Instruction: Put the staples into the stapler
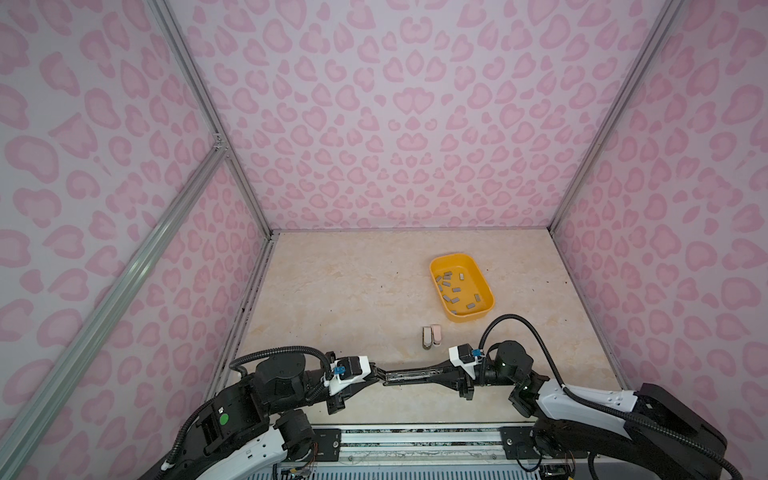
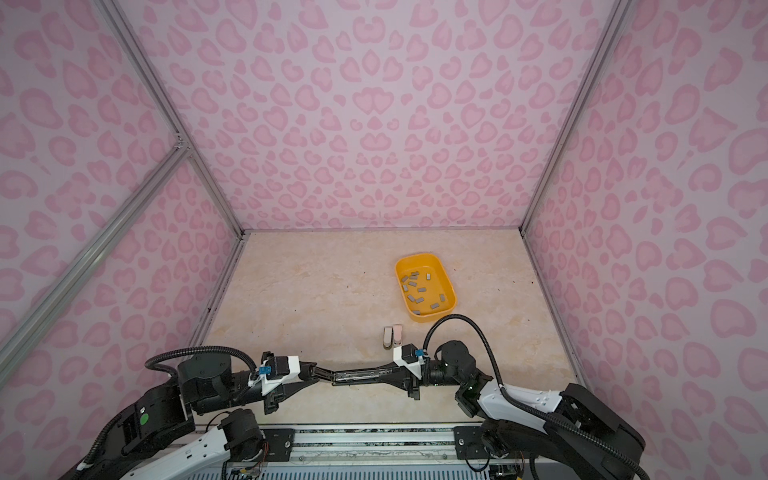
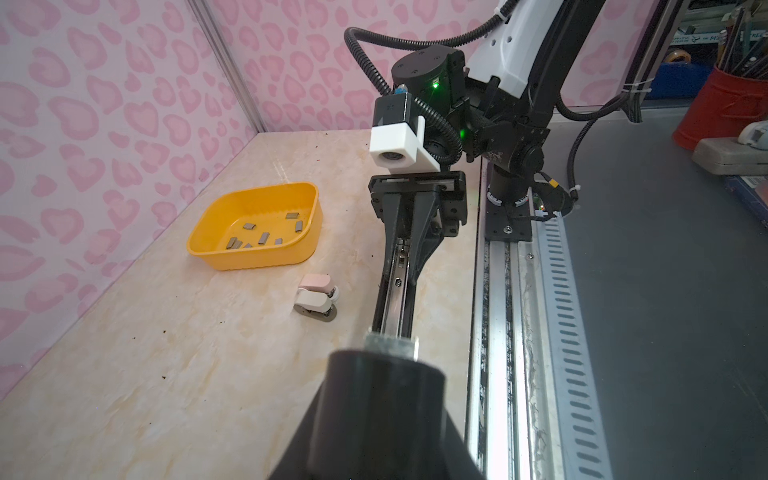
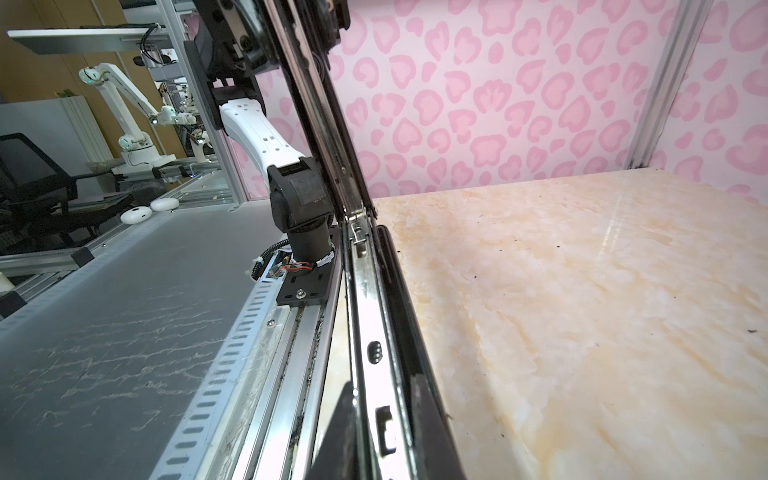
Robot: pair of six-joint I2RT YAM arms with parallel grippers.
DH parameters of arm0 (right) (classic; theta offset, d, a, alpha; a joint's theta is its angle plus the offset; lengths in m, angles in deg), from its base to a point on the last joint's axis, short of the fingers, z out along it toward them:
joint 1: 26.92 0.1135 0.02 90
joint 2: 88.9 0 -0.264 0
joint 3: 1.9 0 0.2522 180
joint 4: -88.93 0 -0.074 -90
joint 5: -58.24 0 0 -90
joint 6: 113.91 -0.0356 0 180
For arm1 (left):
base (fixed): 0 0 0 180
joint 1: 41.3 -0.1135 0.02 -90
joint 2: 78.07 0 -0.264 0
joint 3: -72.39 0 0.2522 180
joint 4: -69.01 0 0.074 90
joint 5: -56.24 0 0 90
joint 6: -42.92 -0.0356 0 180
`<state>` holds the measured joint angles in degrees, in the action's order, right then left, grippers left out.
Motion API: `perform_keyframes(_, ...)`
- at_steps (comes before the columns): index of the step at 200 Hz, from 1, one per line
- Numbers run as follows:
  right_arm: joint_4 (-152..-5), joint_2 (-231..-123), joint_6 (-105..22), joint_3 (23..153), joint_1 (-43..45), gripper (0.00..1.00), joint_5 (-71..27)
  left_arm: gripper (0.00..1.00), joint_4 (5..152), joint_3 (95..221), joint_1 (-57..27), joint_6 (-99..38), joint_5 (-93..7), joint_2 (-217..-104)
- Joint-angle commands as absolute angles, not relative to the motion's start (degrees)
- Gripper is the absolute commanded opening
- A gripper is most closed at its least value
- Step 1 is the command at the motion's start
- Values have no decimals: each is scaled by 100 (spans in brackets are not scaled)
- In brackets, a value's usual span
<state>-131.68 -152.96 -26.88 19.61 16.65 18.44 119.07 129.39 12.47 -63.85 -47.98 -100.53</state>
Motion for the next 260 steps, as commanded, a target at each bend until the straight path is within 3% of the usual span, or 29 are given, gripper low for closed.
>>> perform_keyframes(1, -13393, -15322, -3295, 1923, 1571, 0, 1663, 4, 11374, 12947, 1231, -6405, -4177, -9991)
perform_keyframes(16, -13401, -15333, -3318, 1941, 1560, 0, 1675, 7, 11398, 12974, 1231, -6412, -3956, -10050)
perform_keyframes(28, -13431, -15306, -3359, 1940, 1554, 0, 1642, 26, 11389, 12967, 1231, -6408, -3755, -10098)
perform_keyframes(37, -13434, -15261, -3375, 1921, 1557, 0, 1584, 48, 11349, 12941, 1229, -6382, -3553, -10114)
perform_keyframes(49, -13404, -15160, -3402, 1893, 1558, 0, 1444, 61, 11283, 12917, 1231, -6335, -3321, -10119)
perform_keyframes(62, -13231, -15024, -3394, 1891, 1553, 0, 1175, 67, 11279, 12929, 1231, -6377, -3236, -10134)
perform_keyframes(128, -11624, -14165, -3284, 2107, 1792, 0, -1298, 74, 10906, 12937, 1231, -6189, -2148, -10376)
perform_keyframes(151, -11218, -14044, -3141, 2240, 2228, 0, -2130, 81, 10840, 13338, 1231, -5349, -1689, -10648)
perform_keyframes(168, -11128, -14072, -3146, 2326, 2528, 0, -2679, 77, 11046, 13967, 1231, -4425, -1298, -11046)
perform_keyframes(213, -11343, -15105, -3406, 2727, 3337, 0, -4281, 82, 10613, 14246, 1231, -2698, -1477, -11402)
perform_keyframes(260, -11848, -16387, -3966, 2942, 3627, 0, -4898, 82, 9247, 13087, 1231, -2024, -1892, -11874)
